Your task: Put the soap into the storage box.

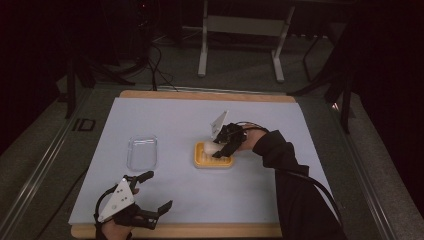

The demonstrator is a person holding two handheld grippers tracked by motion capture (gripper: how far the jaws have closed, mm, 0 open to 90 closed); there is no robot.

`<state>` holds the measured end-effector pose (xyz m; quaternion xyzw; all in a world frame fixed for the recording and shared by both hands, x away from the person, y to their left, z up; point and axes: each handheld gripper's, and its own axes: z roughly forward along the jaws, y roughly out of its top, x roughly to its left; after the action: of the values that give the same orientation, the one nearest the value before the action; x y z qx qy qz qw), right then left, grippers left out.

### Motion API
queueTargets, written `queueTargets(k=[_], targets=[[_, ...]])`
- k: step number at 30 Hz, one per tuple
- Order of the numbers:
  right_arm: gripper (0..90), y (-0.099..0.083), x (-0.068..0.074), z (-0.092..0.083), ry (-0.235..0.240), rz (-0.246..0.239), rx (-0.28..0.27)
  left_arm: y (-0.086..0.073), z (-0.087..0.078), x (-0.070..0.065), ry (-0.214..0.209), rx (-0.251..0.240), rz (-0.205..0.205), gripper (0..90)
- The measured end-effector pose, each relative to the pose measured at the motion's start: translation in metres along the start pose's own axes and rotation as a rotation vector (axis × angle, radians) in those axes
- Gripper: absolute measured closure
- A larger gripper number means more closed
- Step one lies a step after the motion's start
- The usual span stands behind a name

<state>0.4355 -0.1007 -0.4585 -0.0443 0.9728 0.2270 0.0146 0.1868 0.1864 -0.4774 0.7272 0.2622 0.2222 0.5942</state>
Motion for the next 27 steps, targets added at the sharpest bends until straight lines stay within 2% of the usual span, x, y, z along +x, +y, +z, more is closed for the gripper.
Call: queueTargets(k=[11,16,27], targets=[[50.0,-0.005,-0.004,0.016,0.003,0.011,0.017,0.0,0.001,-0.001,-0.006,0.006,0.003,1.2],[50.0,-0.007,-0.004,0.025,0.012,0.004,0.049,0.0,0.0,-0.001,-0.007,0.006,0.002,1.1],[49.9,-0.011,-0.007,0.031,0.013,0.039,0.043,-0.001,0.001,-0.001,-0.007,0.009,0.007,1.2]])
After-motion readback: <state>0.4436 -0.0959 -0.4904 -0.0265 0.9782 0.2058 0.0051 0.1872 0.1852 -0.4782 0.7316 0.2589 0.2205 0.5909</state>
